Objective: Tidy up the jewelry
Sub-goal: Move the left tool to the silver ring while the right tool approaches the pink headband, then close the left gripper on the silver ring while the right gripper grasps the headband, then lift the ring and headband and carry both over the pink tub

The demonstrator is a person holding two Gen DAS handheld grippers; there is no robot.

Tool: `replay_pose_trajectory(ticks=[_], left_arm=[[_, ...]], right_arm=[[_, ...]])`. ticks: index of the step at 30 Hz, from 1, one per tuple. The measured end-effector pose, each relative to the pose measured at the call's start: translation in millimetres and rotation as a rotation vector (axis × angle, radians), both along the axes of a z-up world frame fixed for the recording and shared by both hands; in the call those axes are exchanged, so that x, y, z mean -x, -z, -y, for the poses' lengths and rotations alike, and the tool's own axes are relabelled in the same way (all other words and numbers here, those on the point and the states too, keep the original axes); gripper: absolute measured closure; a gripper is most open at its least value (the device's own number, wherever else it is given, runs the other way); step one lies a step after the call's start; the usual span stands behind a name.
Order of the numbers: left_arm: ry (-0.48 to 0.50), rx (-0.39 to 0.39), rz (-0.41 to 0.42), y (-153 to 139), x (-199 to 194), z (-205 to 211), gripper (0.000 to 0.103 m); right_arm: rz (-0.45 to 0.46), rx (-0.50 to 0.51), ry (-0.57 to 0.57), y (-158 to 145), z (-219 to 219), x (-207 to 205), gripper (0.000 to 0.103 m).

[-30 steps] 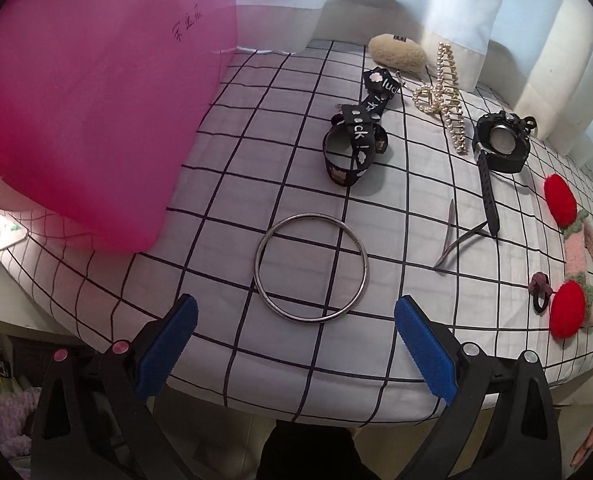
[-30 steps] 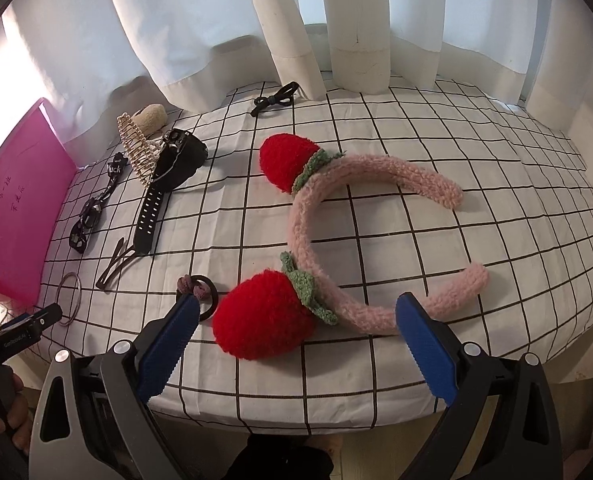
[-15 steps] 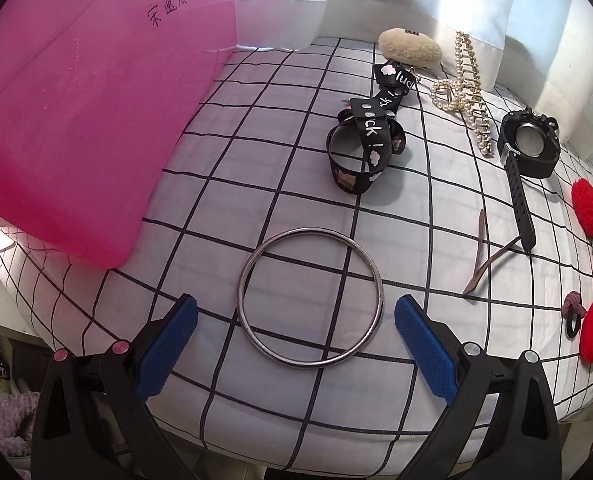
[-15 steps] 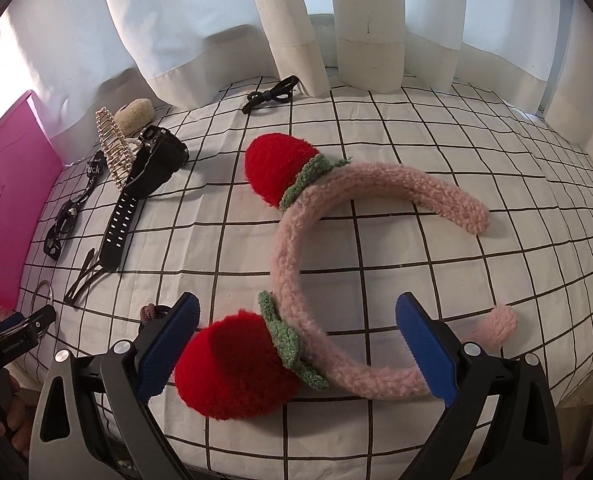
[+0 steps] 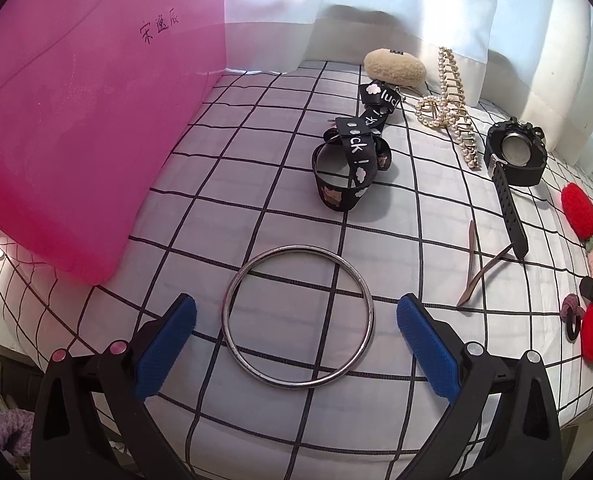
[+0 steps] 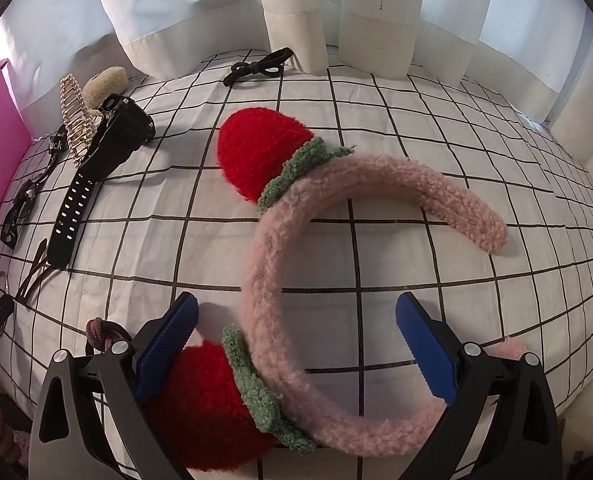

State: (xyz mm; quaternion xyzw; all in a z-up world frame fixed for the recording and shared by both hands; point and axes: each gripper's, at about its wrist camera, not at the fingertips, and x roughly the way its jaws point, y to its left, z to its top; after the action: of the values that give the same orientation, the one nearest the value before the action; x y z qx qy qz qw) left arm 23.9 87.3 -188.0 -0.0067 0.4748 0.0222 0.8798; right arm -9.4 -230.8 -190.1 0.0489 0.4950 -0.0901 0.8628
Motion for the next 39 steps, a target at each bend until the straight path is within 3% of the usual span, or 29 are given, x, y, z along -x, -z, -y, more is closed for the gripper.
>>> replay_pose_trajectory(ticks=[12,15,19,23,26,39], left_arm=[[-0.017,0.005,-0.009,-3,4,1,0.011],[-0.009,0.002,0.021,-4,13,4,0.018],[-0.002,0.005,0.046,-5,17,10,0.031],[0.002,0.004,0.041,-7,18,11,0.033],[-0.005,0.013,0.033,-8,18,10,0.034],[-0.005,0.026,0.068,-36,28,20,0.034]], right_arm=[[0.035,0.002,-0.020,-1,-3,3,0.011],[0.049,0.009,-0.052,-3,-9,5,0.023],[0.069,0.020,-0.100,-8,-22,8,0.048],[0.082,0.026,-0.132,-9,-28,10,0.075],[0.088,-0.027,-0.113,-8,-18,11,0.092],[0.126,-0.125,-0.134,-26,-5,25,0.092]])
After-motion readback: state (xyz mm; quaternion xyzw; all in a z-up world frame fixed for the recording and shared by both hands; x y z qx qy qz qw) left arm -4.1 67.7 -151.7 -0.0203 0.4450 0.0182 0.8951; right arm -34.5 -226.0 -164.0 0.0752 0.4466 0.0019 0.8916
